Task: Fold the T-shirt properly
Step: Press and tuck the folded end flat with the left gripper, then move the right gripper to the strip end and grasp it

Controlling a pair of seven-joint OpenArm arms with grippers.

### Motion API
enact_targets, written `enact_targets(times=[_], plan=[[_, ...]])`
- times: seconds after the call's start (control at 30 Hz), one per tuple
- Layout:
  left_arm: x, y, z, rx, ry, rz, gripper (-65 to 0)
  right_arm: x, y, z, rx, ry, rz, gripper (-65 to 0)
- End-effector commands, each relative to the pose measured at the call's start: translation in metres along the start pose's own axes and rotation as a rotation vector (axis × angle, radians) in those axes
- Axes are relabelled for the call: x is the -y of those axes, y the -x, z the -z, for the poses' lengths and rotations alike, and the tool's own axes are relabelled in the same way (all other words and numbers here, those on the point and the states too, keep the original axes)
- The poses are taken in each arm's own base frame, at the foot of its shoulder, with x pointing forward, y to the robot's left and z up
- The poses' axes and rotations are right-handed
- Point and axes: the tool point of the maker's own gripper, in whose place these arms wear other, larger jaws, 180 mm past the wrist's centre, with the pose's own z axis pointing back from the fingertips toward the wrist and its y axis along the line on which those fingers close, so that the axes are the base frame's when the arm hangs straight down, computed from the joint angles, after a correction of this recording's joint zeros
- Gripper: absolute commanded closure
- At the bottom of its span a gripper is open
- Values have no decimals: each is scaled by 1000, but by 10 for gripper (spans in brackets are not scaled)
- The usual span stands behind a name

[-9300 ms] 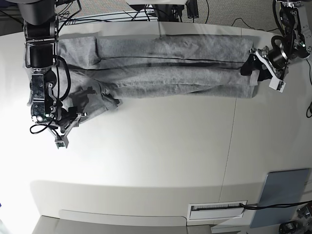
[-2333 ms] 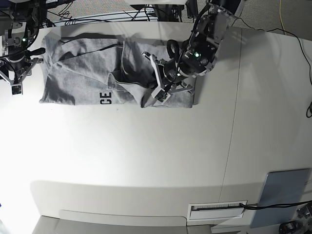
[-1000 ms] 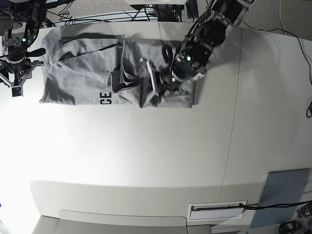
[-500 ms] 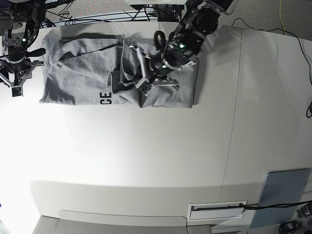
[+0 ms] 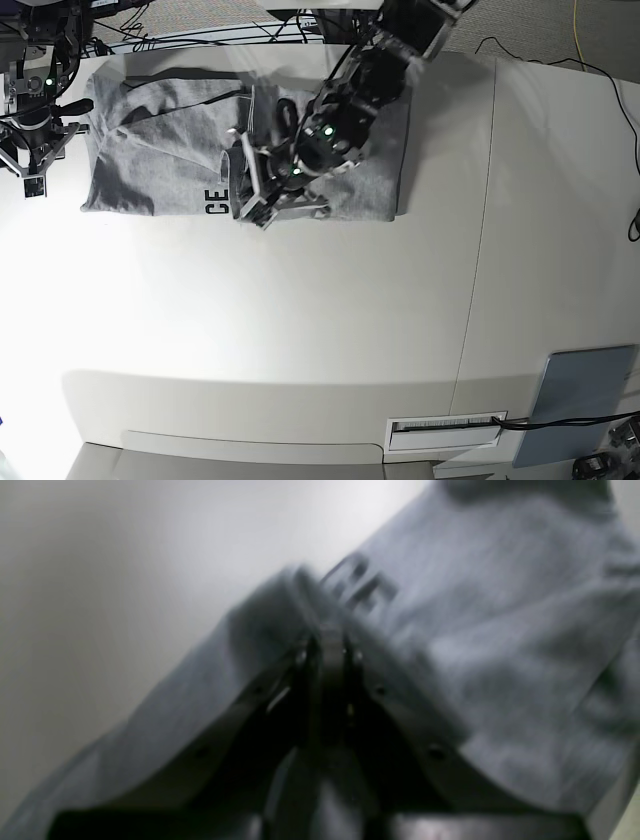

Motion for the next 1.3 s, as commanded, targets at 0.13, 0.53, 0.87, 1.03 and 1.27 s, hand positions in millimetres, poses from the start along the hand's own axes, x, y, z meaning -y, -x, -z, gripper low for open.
enact_targets(times=[0.13,0.53,0.87,1.03,1.27], plan=[[25,-65,2,168,120,-57,-30,12,-10,-2,36,38,-5,-226],[16,-76,-23,120,220,-11,-264,-23,-4,-4,-5,-158,105,-401],[-79,-58,-73,154,39,-90,-269,-64,9,10,-64,-423,201,-401],[-116,-12,-98,70,-60,-97,-269,-73,6,24,-96,-513,264,-401],[-136,28,-125,33,-117,-130,-269,-82,21,47,-178,-571,329,-401]])
